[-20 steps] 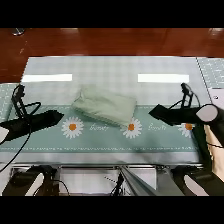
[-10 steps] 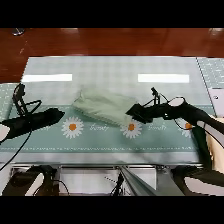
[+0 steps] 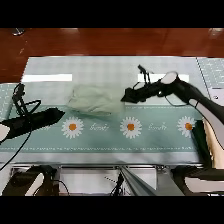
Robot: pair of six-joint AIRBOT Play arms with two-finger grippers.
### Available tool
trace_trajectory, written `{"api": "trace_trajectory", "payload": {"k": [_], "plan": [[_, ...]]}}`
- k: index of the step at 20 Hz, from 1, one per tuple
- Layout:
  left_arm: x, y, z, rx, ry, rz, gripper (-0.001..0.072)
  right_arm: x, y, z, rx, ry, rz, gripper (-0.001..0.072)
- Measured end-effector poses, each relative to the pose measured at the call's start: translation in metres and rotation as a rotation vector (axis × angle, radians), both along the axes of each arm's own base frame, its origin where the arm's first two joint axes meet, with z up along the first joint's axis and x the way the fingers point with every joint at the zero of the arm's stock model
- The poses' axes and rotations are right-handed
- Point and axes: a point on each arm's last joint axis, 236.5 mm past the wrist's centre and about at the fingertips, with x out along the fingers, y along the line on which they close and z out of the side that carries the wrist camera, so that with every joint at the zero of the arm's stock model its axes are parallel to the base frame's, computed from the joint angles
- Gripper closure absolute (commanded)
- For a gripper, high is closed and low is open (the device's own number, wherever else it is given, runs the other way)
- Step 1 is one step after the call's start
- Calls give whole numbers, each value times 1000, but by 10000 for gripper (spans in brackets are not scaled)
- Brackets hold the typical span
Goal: Fold the shirts.
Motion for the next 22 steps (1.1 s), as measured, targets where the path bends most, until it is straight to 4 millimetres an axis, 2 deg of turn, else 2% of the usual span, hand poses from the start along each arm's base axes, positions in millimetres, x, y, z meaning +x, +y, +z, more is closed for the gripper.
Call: {"api": "trace_trajectory", "payload": {"k": [3, 5, 8, 11, 14, 17, 20, 22], "plan": [[0, 0, 0, 0, 0, 0, 677, 37, -23, 77, -92, -162, 21, 684], [0, 0, 0, 0, 0, 0, 677, 54, -50, 124, -159, -238, -1, 684], [0, 0, 0, 0, 0, 0, 677, 65, -107, 179, -240, -286, -94, 684], [-1, -1, -1, -1, 5, -3, 677, 64, -180, 218, -287, -290, -261, 684], [-2, -1, -1, 0, 7, -4, 677, 45, -258, 243, -312, -252, -445, 684], [-2, -1, -1, -1, 9, -5, 676, 8, -329, 252, -344, -176, -613, 684], [-2, -1, -1, -1, 9, -6, 677, -44, -388, 252, -401, -88, -780, 684], [-2, -1, -1, -1, 9, -6, 677, -89, -420, 240, -466, 0, -903, 683]]}}
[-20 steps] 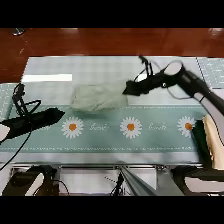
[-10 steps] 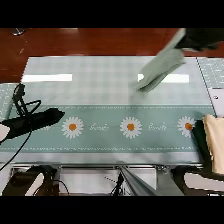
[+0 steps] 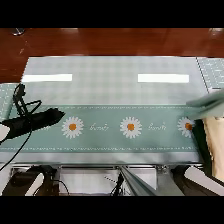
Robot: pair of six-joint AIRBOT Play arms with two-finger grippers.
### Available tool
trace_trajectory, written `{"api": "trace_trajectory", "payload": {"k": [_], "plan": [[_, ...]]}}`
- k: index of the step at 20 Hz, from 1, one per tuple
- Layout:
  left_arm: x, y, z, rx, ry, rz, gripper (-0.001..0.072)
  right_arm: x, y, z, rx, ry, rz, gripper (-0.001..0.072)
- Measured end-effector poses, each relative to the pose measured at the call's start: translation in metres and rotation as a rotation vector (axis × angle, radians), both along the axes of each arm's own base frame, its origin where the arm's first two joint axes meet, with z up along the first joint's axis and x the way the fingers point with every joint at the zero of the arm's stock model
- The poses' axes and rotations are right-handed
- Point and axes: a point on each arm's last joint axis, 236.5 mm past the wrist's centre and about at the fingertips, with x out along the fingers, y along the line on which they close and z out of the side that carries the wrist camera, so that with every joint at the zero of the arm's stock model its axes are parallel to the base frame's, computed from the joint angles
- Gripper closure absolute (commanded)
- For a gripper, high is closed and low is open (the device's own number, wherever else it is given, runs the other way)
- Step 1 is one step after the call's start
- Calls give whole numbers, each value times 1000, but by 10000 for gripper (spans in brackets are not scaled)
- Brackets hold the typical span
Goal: Fold the shirts.
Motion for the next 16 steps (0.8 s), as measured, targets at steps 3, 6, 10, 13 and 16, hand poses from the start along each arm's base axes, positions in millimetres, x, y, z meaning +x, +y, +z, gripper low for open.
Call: {"api": "trace_trajectory", "payload": {"k": [3, 6, 10, 13, 16], "plan": [[0, 0, 0, 0, -1, 0, 677, -84, -35, -29, -54, 151, -237, 683], [1, 0, 1, 0, -5, 3, 677, -166, -41, -55, -83, 287, -456, 678], [1, -1, 0, 8, -11, -12, 676, -240, -35, -82, -129, 425, -709, 83], [1, -5, -3, 42, -28, -73, 677, -235, -36, -99, -98, 408, -705, 298], [10, -6, 1, 74, -51, -116, 677, -179, -41, -107, -40, 250, -579, 683]]}}
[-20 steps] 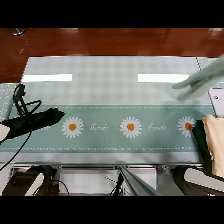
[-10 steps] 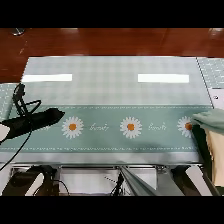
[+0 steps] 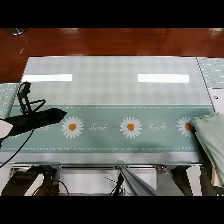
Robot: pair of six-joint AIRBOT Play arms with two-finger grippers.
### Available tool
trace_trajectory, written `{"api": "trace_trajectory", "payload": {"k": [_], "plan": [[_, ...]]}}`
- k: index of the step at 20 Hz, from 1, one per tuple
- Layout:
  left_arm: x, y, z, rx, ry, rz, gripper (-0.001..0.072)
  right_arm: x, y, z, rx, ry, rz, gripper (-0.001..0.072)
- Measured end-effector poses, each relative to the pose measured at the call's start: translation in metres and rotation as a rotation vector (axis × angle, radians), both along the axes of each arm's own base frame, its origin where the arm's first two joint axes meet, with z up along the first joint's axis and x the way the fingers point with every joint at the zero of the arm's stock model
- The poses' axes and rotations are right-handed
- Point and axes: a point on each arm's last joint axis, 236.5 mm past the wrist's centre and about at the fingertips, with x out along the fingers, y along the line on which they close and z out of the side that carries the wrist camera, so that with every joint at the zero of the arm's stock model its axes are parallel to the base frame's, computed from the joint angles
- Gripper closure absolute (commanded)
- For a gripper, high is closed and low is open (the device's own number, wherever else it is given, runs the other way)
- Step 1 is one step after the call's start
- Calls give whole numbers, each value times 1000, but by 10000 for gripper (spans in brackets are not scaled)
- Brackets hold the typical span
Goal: Fold the shirts.
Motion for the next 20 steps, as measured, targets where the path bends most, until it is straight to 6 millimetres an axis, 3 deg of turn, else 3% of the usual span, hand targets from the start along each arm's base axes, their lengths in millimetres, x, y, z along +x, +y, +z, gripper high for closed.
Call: {"api": "trace_trajectory", "payload": {"k": [2, 4, 6, 8, 10, 12, 14, 16, 20], "plan": [[14, -1, 16, 15, -38, -23, 679, 74, 8, 3, 39, -209, 168, 684], [39, -3, 50, 33, -112, -52, 678, 153, 38, 17, 86, -411, 378, 683], [64, -13, 93, 45, -190, -101, 678, 224, 99, 27, 130, -544, 637, 683], [82, -30, 128, 60, -261, -163, 678, 266, 173, 20, 160, -572, 888, 683], [89, -51, 136, 85, -276, -236, 678, 279, 236, -6, 145, -496, 1110, 684], [91, -65, 116, 127, -238, -292, 678, 277, 275, -49, 102, -338, 1266, 683], [89, -68, 76, 169, -146, -320, 677, 269, 288, -94, 67, -174, 1328, 683], [88, -63, 41, 208, -63, -327, 677, 263, 290, -122, 47, -65, 1339, 683], [86, -51, 9, 238, 26, -319, 676, 257, 288, -142, 17, 29, 1341, 683]]}}
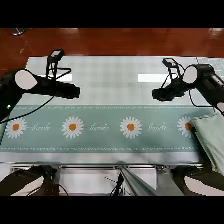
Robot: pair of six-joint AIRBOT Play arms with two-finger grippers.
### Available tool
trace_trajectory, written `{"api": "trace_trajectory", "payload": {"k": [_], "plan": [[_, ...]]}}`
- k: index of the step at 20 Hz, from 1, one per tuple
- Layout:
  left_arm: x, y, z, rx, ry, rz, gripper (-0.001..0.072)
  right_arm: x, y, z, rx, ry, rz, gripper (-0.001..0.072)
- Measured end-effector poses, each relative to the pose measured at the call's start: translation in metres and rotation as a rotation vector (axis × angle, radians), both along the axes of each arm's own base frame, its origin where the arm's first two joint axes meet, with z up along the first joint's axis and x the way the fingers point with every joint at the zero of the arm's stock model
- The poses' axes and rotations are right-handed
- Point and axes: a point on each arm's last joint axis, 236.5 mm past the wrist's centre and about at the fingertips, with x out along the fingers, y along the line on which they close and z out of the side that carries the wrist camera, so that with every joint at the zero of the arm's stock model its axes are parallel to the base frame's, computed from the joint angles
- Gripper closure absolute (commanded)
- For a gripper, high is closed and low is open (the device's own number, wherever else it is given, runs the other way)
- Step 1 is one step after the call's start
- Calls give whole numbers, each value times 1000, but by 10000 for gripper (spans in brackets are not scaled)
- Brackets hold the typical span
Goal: Fold the shirts.
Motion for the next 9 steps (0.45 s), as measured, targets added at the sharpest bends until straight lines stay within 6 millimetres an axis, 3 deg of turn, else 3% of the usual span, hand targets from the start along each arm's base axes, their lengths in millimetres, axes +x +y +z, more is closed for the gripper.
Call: {"api": "trace_trajectory", "payload": {"k": [9], "plan": [[-1, 5, -13, 18, 32, 8, 677, -3, -3, -7, -35, 19, -2, 683]]}}
